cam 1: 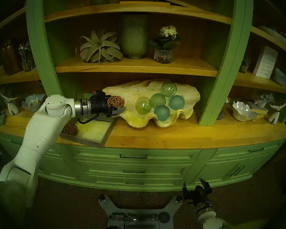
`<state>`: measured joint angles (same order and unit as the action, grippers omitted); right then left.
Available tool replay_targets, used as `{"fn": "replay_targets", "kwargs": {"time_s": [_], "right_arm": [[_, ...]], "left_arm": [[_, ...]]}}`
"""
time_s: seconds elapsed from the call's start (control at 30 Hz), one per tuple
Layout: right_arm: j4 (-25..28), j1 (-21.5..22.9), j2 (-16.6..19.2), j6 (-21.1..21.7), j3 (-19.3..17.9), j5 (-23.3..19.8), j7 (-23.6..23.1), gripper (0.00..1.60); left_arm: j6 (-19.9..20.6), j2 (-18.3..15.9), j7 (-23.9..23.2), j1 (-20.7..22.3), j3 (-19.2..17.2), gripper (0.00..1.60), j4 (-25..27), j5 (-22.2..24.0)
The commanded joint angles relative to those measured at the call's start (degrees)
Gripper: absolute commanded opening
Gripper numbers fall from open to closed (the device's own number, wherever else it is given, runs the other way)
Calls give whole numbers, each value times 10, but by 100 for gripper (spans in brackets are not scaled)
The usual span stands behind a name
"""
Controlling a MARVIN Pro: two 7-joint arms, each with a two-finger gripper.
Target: Put wooden balls into bowl
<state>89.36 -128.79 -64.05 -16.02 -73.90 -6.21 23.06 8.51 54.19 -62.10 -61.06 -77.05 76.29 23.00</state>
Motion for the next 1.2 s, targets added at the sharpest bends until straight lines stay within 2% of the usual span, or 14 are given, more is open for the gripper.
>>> {"fn": "replay_targets", "kwargs": {"time_s": [0.0, 0.07, 0.6, 1.17], "right_arm": [[14, 2, 0, -3, -1, 1, 0, 160], [14, 1, 0, -3, -1, 1, 0, 160], [16, 0, 1, -3, -1, 0, 1, 160], [16, 0, 1, -2, -1, 0, 1, 160]], "left_arm": [[-4, 17, -4, 62, -9, 0, 13, -6], [-6, 19, -13, 78, 6, 0, 2, -10], [-9, 58, -36, 107, 60, 0, -15, -43], [-11, 86, -44, 136, 83, 0, -65, -63]]}}
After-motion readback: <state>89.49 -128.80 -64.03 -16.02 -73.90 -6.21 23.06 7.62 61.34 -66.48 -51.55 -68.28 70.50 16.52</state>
